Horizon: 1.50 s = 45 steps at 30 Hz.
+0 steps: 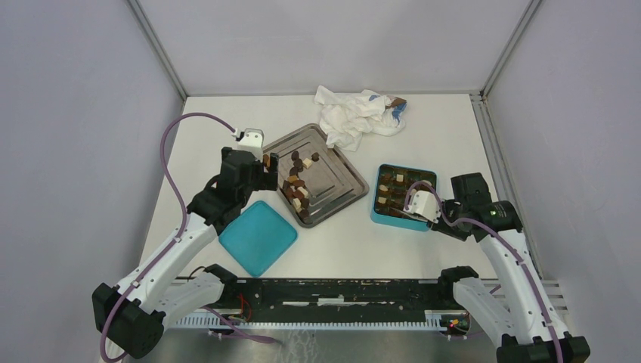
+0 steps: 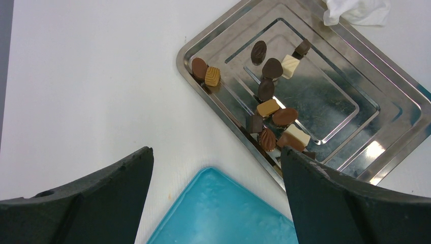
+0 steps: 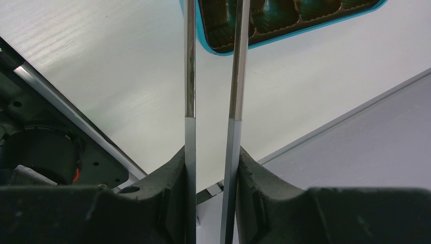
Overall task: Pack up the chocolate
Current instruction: Place the fake chocolate in the packing box.
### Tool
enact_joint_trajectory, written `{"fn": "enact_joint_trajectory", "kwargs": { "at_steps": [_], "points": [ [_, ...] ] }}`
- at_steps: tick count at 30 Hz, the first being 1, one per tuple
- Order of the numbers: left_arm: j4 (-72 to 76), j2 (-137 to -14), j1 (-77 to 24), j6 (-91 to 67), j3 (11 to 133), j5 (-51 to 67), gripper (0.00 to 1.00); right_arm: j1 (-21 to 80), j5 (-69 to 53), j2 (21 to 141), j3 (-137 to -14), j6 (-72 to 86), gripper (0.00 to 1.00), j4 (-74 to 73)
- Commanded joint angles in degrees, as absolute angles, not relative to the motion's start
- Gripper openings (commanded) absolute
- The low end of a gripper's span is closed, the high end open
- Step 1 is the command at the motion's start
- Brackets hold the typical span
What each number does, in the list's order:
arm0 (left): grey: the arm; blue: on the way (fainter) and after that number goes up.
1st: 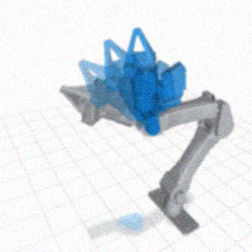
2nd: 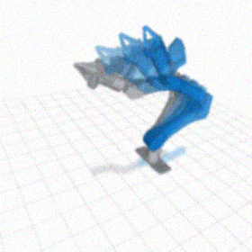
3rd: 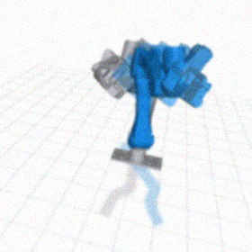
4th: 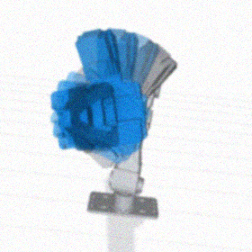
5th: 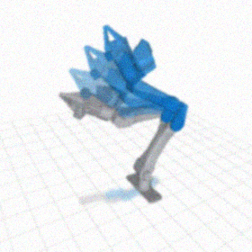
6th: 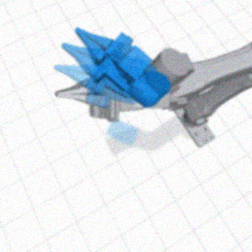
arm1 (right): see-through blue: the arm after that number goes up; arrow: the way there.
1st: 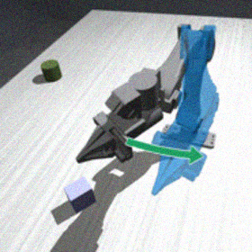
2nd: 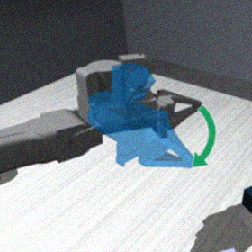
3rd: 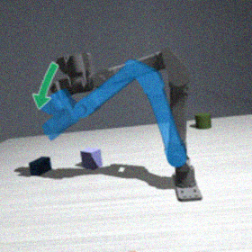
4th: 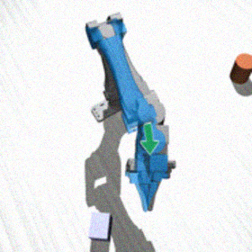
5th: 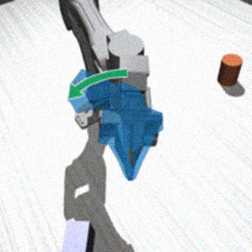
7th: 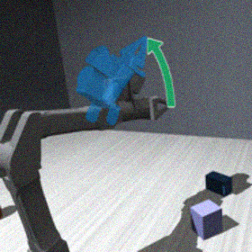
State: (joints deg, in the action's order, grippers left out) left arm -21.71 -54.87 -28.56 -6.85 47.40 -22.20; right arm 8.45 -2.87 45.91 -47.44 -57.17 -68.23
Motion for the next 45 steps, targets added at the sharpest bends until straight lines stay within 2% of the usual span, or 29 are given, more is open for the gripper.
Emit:
{"fn": "enact_joint_trajectory", "kwargs": {
  "at_steps": [1, 10, 23, 26, 34, 45],
  "points": [
    [-19.51, -54.80, -28.28, -5.60, 48.25, -21.81, 0.99, 8.17, -3.38, 45.93, -49.70, -57.52, 0.37, -67.02],
    [-19.49, -54.75, -28.13, -5.53, 48.34, -22.09, 0.99, 8.17, -10.60, 47.99, -54.49, -56.87, 0.36, -66.29],
    [-19.69, -54.08, -28.13, -5.21, 48.16, -24.58, 0.99, 8.54, -36.99, 57.30, -56.95, -54.45, 0.36, -57.19],
    [-19.70, -54.08, -28.10, -5.14, 48.17, -24.85, 0.99, 10.39, -39.89, 59.60, -56.86, -52.26, 0.36, -52.96],
    [-19.56, -53.30, -27.75, -5.14, 48.12, -25.63, 0.99, 27.49, -28.21, 68.34, -58.84, -46.90, 0.36, -42.70],
    [-19.49, -52.35, -27.16, -5.09, 48.05, -26.37, 0.99, 40.91, -8.56, 85.15, -68.81, -45.01, 0.37, -42.43]
  ]
}}
